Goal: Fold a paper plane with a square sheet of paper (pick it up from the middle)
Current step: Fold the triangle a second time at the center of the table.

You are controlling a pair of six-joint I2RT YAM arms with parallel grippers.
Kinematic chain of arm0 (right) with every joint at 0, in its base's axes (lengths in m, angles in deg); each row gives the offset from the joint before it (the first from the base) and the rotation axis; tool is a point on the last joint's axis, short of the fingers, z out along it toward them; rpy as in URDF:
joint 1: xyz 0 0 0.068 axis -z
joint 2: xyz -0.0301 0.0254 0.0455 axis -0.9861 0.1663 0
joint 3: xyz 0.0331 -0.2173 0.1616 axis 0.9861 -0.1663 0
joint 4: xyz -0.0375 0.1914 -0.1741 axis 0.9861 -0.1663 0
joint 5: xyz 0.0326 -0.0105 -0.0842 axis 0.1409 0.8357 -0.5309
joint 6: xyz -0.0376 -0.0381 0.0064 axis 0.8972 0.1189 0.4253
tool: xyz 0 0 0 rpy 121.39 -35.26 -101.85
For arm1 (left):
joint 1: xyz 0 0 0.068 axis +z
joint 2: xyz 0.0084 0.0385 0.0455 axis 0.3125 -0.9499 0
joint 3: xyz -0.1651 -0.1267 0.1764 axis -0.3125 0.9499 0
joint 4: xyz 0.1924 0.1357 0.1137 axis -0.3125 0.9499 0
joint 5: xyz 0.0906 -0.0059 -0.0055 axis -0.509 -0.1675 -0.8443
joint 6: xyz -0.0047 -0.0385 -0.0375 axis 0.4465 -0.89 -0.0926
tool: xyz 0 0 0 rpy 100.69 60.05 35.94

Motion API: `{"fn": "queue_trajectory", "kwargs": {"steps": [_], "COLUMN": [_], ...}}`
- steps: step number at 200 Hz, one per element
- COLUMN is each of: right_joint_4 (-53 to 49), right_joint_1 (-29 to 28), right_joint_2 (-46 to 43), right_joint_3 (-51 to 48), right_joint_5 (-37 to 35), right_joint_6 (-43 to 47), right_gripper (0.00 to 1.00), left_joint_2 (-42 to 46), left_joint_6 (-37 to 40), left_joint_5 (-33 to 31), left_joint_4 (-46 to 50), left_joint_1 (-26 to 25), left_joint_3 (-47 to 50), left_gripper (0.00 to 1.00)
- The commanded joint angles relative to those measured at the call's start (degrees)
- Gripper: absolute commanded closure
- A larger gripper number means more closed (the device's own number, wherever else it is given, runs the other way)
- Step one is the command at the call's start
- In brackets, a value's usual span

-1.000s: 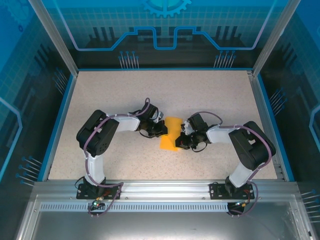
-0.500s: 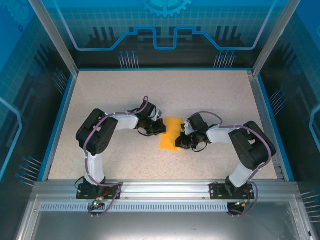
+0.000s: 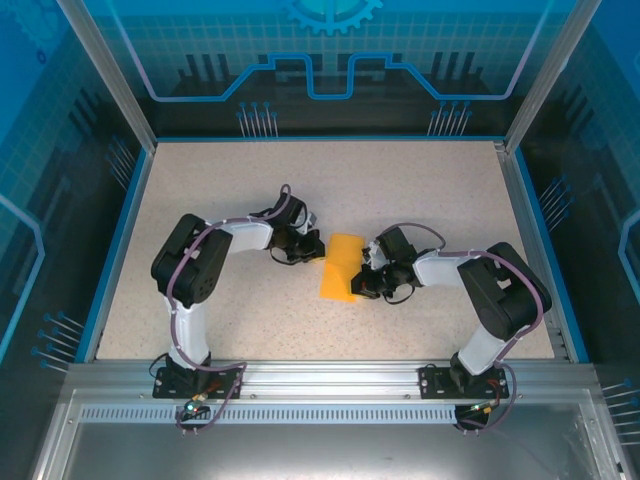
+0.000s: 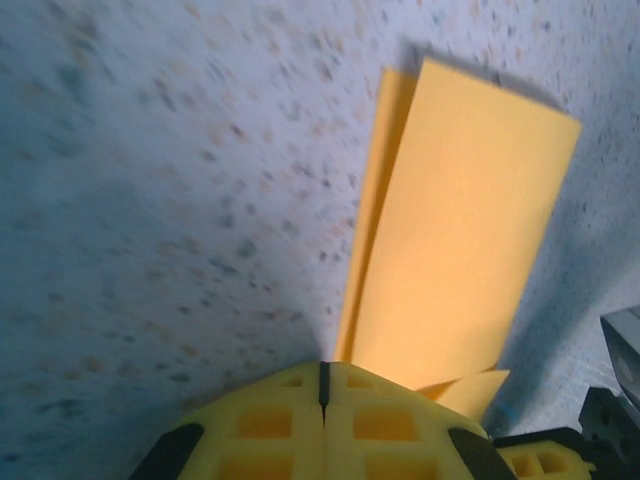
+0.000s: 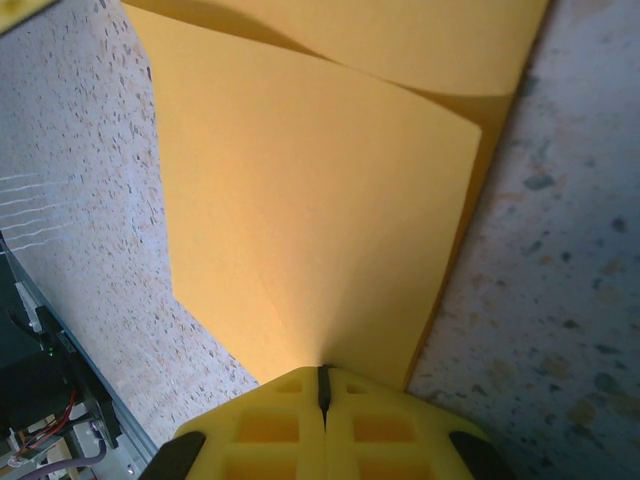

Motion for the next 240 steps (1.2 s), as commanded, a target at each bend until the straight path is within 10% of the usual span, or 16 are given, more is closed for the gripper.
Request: {"fn": "queue_trajectory", "kwargs": {"steps": [1, 94, 240], "right_joint_4": [-7.5, -7.2, -8.0], "right_joint_1": [1.0, 0.9, -3.1], "right_joint_2": [1.0, 1.5, -2.7], "right_joint_3": [-2.3, -0.9, 5.5], "right_joint_5": [-3.1, -3.1, -2.7], "right_joint_6": [0.9, 0.3, -1.0], "right_gripper": [1.0, 1.0, 0.99], "left_joint_2": [-0.8, 9.2, -1.3], "left_joint_6": [2.0, -3.2, 0.6], "left_joint_5": [-5.3, 3.9, -3.2], "left_joint_4": [3.3, -1.4, 3.0], "left_joint_1": [1.6, -5.5, -7.5], "left_joint_3": [-2.2, 1.6, 1.9], "left_gripper": [0.96, 0.93, 0.99]}}
